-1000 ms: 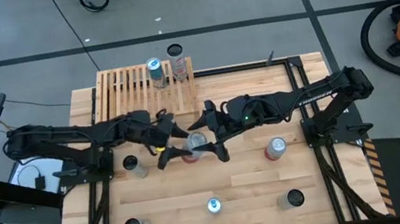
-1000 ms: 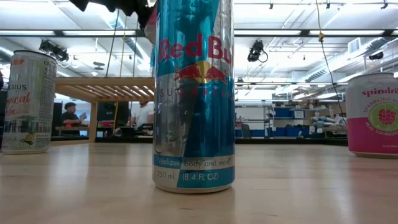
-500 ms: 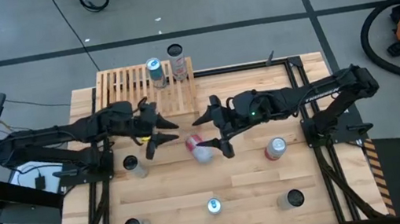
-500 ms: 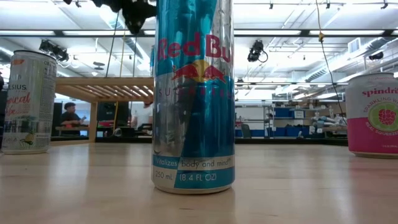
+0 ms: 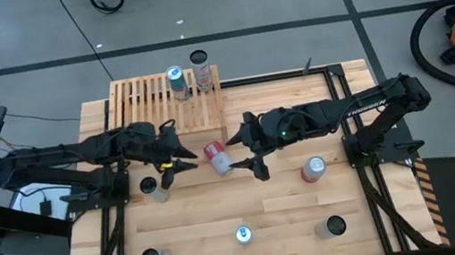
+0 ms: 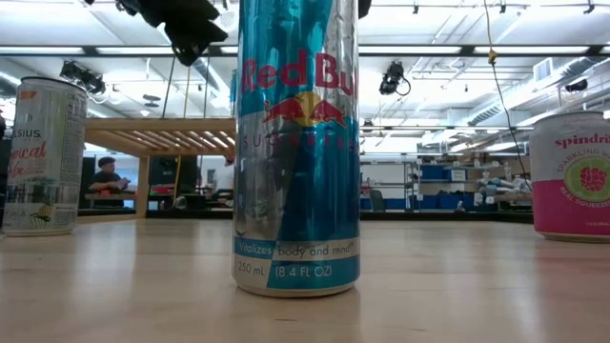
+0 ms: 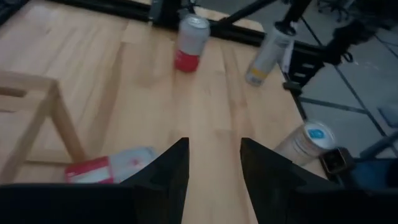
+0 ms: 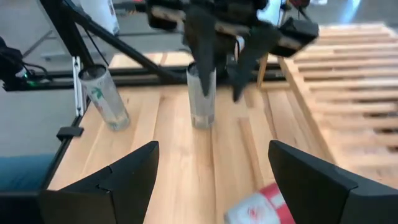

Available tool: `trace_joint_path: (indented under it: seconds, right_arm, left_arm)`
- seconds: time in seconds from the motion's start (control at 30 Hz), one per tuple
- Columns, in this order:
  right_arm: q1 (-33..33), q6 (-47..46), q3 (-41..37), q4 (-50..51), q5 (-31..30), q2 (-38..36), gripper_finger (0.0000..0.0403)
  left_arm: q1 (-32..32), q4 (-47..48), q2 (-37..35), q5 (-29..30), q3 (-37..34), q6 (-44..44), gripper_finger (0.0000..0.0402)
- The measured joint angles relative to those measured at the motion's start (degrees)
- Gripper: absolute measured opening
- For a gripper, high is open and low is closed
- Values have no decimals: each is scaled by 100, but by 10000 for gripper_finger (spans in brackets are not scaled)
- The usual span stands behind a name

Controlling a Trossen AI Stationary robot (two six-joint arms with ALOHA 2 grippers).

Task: Place canned beverage on shelf
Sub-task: Put the top pink white soda can on the shelf

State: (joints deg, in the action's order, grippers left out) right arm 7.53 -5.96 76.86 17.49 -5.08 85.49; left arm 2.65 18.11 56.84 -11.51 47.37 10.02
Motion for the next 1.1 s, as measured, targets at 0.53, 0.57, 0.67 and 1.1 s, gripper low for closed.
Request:
trace_joint_path:
  seconds: [0.53,0.57,0.67,1.1]
  right_arm:
    - [0,-820,-4,239,-87,46,312]
    - [0,-802,-2,172,-87,46,312]
    - [-2,-633,-2,64,-15,46,317]
    - [-52,119,-2,22,111,61,397]
  left_arm:
    - [-1370,323,4,273,-1,244,148]
    - [-1414,324,4,282,0,261,148]
    - [-1513,318,4,302,0,325,148]
    - [-1615,15,4,791,0,867,149]
